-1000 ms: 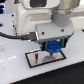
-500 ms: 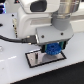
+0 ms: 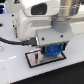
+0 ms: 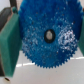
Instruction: Insert the blue gear onto the right peg, followed by the red gear
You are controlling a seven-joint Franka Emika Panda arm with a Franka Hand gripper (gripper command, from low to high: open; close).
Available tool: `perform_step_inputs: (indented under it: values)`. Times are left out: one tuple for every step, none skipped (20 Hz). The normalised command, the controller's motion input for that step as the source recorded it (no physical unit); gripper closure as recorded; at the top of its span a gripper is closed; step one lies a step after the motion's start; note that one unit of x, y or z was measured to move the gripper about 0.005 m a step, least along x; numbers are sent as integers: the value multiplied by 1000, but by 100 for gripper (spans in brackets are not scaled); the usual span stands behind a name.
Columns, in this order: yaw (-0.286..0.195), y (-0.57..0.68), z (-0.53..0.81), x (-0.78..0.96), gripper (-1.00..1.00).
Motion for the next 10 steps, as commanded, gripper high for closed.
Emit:
perform_step_inputs:
  values:
    - [0,-49,98,35,100]
    - [0,-5,-285,112,100]
    - [0,5,-271,140,100]
    - [0,6,-245,127,100]
    - [0,6,-165,97,100]
    - [0,24,-124,71,100]
    - [0,12,-146,73,100]
    - [0,5,-129,50,100]
    - [0,43,-104,37,100]
    - [0,31,-83,3,100]
